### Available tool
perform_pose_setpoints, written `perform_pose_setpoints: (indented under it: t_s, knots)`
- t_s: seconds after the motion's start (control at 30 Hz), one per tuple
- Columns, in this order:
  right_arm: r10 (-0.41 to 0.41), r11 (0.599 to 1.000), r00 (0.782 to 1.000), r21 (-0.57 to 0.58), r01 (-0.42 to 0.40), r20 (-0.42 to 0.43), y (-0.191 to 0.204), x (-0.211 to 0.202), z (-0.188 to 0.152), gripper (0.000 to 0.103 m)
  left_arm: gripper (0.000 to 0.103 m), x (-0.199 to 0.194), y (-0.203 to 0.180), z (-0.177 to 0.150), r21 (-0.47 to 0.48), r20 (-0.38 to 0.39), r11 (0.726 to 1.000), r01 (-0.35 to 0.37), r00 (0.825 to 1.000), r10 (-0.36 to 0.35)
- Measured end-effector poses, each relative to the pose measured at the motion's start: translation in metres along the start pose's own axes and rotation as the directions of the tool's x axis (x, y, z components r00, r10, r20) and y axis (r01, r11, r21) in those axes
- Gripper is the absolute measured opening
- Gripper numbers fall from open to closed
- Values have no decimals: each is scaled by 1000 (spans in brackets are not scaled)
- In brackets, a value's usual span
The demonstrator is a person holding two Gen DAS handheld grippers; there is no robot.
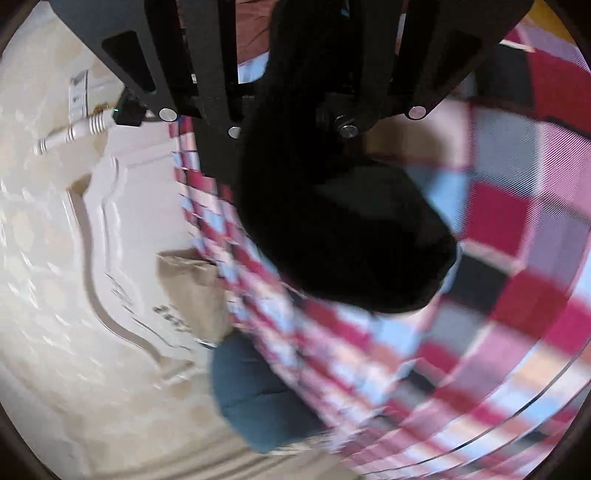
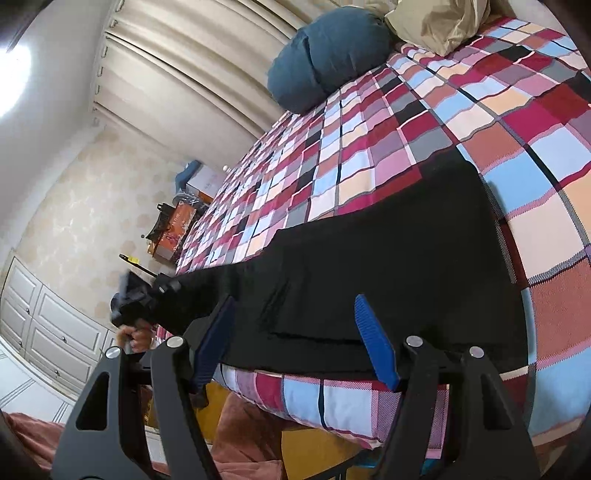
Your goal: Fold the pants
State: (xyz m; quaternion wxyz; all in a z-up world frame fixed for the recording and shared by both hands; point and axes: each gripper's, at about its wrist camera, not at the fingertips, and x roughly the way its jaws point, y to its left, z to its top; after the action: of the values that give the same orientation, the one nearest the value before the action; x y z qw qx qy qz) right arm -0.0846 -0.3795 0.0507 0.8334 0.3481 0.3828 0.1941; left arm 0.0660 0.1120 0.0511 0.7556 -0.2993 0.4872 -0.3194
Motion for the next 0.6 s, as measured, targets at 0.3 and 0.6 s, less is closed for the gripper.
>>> perform_pose_setpoints:
  t_s: [0.3, 0.6]
  knots:
    - [42, 999, 999, 31, -42, 8, -9, -7, -15, 67, 16, 126, -136, -15, 226, -152, 974, 33, 988, 2]
    - [71, 996, 997, 54, -70, -6, -15, -11, -29, 67, 15, 262, -143, -65, 312, -291, 949, -48, 946, 143]
